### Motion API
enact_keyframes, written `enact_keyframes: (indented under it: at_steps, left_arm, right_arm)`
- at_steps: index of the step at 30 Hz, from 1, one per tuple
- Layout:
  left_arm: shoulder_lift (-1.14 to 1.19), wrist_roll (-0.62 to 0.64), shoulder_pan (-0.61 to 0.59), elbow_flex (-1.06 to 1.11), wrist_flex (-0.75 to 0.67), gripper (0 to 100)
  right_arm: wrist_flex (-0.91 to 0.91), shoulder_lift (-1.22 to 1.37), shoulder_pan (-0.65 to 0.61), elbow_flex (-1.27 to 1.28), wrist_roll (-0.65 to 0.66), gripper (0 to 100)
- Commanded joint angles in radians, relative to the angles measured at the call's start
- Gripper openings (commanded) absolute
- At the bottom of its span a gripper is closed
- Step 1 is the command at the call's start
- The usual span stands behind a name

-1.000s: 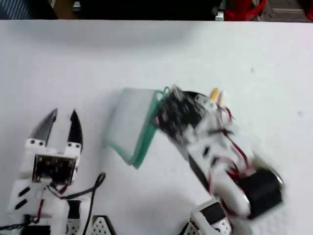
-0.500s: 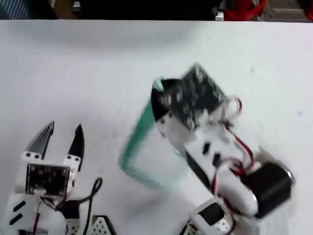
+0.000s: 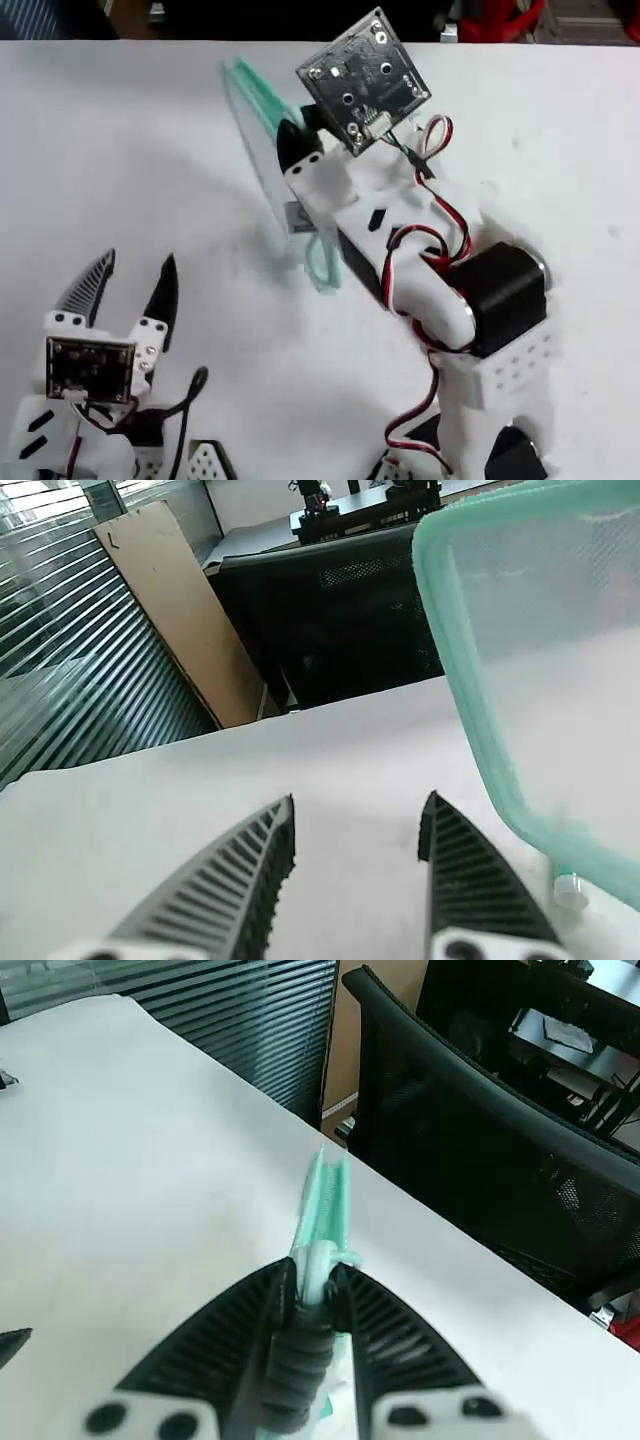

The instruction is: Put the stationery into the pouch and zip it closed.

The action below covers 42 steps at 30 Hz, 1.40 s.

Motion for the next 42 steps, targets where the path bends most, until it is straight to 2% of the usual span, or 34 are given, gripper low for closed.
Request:
enact_keyframes:
  at_steps: [1, 11, 16, 23, 32, 42]
  left_arm:
    - [0.002, 0.011, 0.054, -0.002, -0.029, 21]
    - [0.002, 0.017, 0.059, 0.127, -0.094, 21]
    - [0.001, 0.133, 0.105, 0.127, -0.069, 26]
    - [0.004, 0.141, 0.145, 0.133, -0.095, 27]
    - [-0.001, 0.097, 0.147, 0.221, -0.100, 27]
    - [-0.002, 0.086, 0.308, 0.242, -0.092, 27]
  right_arm:
    - [-0.028, -0.013, -0.002, -0.048, -0.005, 1.7]
    - [-0.024, -0.019, -0.002, -0.048, -0.003, 1.7]
    - [0.036, -0.021, -0.038, -0.049, -0.002, 1.7]
    - [0.174, -0.093, -0.085, -0.121, 0.155, 1.7]
    - [0.251, -0.134, -0.079, -0.097, 0.221, 1.7]
    - [0.249, -0.134, -0.079, -0.072, 0.222, 1.7]
